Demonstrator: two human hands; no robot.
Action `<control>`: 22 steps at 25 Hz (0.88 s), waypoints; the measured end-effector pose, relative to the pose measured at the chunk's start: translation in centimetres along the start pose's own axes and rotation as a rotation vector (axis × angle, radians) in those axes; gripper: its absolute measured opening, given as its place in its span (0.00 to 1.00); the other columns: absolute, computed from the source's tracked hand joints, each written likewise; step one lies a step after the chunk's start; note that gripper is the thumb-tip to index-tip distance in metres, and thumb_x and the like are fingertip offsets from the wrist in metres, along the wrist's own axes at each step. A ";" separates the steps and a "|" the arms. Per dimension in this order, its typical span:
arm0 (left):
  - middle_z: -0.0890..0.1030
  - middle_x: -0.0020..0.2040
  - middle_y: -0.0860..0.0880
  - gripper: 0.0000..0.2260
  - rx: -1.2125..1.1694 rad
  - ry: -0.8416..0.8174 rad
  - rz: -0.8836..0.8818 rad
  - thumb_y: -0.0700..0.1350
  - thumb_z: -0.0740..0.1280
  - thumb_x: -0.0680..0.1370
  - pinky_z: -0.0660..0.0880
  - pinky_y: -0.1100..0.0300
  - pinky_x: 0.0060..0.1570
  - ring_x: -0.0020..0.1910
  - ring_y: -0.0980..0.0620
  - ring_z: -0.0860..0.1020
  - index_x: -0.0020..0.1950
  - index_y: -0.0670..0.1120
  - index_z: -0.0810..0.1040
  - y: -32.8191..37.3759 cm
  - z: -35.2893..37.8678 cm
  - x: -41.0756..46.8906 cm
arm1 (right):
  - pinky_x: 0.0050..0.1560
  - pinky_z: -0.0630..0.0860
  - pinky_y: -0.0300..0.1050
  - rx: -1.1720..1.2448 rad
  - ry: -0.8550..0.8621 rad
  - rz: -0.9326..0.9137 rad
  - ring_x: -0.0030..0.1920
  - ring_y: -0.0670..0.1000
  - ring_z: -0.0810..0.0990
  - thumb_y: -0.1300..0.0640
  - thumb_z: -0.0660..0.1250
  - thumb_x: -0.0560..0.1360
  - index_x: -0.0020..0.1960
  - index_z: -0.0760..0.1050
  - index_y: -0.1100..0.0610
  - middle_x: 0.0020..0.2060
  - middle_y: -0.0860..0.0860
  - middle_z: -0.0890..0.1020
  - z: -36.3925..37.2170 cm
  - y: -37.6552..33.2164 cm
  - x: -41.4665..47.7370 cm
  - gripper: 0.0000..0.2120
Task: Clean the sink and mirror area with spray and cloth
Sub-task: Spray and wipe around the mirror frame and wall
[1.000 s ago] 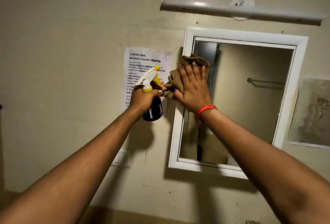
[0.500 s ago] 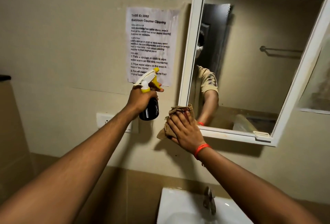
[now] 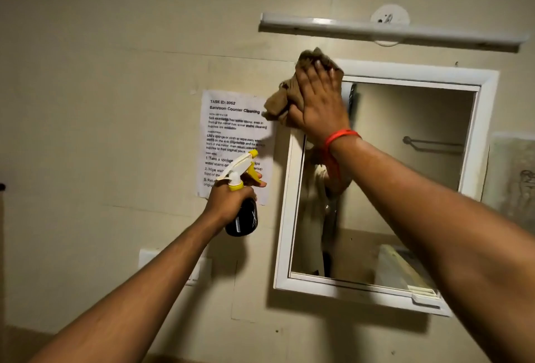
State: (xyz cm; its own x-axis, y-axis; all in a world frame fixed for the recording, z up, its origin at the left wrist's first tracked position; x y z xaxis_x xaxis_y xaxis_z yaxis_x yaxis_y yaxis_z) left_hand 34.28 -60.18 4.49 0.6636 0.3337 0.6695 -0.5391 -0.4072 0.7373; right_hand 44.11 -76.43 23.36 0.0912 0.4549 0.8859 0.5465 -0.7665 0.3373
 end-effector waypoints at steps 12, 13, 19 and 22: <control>0.87 0.49 0.44 0.16 -0.114 0.076 -0.071 0.28 0.68 0.66 0.80 0.51 0.53 0.55 0.46 0.85 0.47 0.46 0.82 -2.9 -3.0 -1.7 | 0.74 0.60 0.60 -0.031 -0.170 -0.602 0.59 0.60 0.76 0.35 0.59 0.73 0.54 0.77 0.57 0.49 0.55 0.80 4.0 -7.1 -12.8 0.27; 0.87 0.50 0.43 0.15 -0.113 0.074 -0.079 0.28 0.68 0.67 0.80 0.53 0.52 0.55 0.46 0.85 0.46 0.46 0.81 -2.9 -3.1 -2.2 | 0.73 0.61 0.59 -0.022 -0.245 -0.661 0.57 0.60 0.76 0.33 0.58 0.73 0.53 0.77 0.57 0.48 0.55 0.80 5.2 -8.6 -16.1 0.27; 0.86 0.53 0.43 0.13 -0.097 0.039 -0.099 0.28 0.68 0.67 0.80 0.52 0.52 0.54 0.48 0.85 0.46 0.43 0.81 -4.1 -3.4 -4.6 | 0.73 0.62 0.56 0.122 -0.505 -0.779 0.54 0.60 0.79 0.45 0.58 0.78 0.49 0.75 0.57 0.46 0.56 0.80 12.2 -16.0 -35.1 0.16; 0.85 0.53 0.41 0.18 -0.084 -0.024 -0.120 0.26 0.66 0.69 0.81 0.54 0.47 0.51 0.51 0.86 0.56 0.38 0.80 -4.8 -2.5 -5.6 | 0.66 0.68 0.55 0.246 -0.562 -0.443 0.50 0.57 0.77 0.41 0.61 0.72 0.50 0.77 0.54 0.45 0.52 0.80 12.7 -17.2 -38.7 0.18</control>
State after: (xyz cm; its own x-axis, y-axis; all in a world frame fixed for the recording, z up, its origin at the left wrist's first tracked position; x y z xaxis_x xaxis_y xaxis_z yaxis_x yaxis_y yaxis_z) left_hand 31.84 -57.92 -2.55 0.7373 0.3553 0.5746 -0.4959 -0.2929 0.8175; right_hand 41.72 -75.10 -20.78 0.1941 0.9102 0.3659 0.7950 -0.3644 0.4849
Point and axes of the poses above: each hand's wrist, its own x-axis towards the middle knuckle, its own z-axis out of the palm, y = z × x, the point moved 5 cm from there along x, towards the middle knuckle
